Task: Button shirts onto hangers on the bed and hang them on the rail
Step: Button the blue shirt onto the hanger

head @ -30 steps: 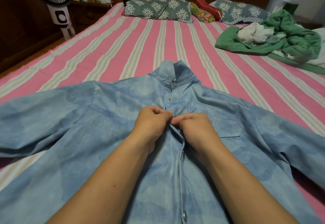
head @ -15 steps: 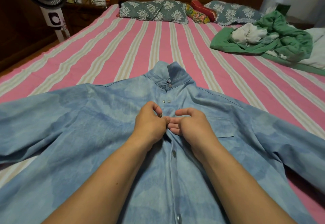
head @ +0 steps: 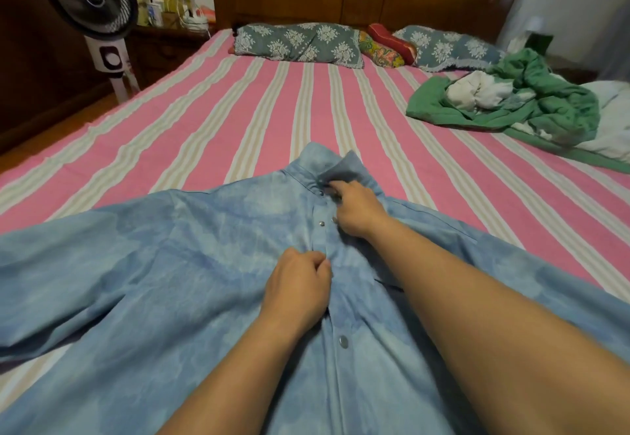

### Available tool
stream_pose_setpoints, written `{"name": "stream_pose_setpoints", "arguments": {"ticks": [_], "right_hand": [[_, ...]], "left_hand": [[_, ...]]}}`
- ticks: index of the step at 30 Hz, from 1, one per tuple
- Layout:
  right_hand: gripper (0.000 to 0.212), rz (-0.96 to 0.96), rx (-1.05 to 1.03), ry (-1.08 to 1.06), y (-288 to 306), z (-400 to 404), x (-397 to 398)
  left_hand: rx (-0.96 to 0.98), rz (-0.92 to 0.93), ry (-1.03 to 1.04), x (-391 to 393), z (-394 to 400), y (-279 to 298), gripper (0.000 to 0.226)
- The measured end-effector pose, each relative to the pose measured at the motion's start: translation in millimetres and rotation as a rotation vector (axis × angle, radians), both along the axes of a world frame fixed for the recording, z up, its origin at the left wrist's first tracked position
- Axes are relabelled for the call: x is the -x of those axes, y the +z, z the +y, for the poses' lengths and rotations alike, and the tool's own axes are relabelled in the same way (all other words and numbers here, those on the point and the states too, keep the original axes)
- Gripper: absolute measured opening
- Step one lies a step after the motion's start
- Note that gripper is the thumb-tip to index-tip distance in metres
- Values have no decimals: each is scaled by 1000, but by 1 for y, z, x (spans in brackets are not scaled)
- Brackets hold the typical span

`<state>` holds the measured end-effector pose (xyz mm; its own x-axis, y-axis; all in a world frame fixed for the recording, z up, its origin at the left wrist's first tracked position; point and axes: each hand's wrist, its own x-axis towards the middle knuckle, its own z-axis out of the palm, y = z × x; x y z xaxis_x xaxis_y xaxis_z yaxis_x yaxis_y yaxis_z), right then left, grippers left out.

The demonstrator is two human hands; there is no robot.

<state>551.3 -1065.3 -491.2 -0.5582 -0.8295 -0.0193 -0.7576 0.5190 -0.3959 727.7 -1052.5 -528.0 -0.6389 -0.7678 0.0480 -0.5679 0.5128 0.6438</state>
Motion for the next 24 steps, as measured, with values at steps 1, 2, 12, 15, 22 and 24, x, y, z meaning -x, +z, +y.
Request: {"name": "stream_pose_setpoints", "arguments": {"ticks": [1, 2, 12, 15, 22, 24], "right_hand": [[53, -22, 54, -22, -8, -3, 13], [51, -55, 119, -46, -16, -5, 23], [39, -231, 86, 0, -8, 6, 33], [44, -38, -230, 111, 11, 9, 19], [47, 117, -415, 140, 18, 11, -15], [38, 118, -406, 113, 13, 7, -16]], "left_hand": [[-31, -60, -41, 3, -8, 5, 32], [-64, -126, -82, 9, -20, 11, 30], [12, -137, -99, 67, -102, 12, 30], [29, -221, -158, 60, -108, 26, 39], [170, -600, -180, 58, -101, 29, 49], [123, -525, -170, 61, -102, 26, 46]]}}
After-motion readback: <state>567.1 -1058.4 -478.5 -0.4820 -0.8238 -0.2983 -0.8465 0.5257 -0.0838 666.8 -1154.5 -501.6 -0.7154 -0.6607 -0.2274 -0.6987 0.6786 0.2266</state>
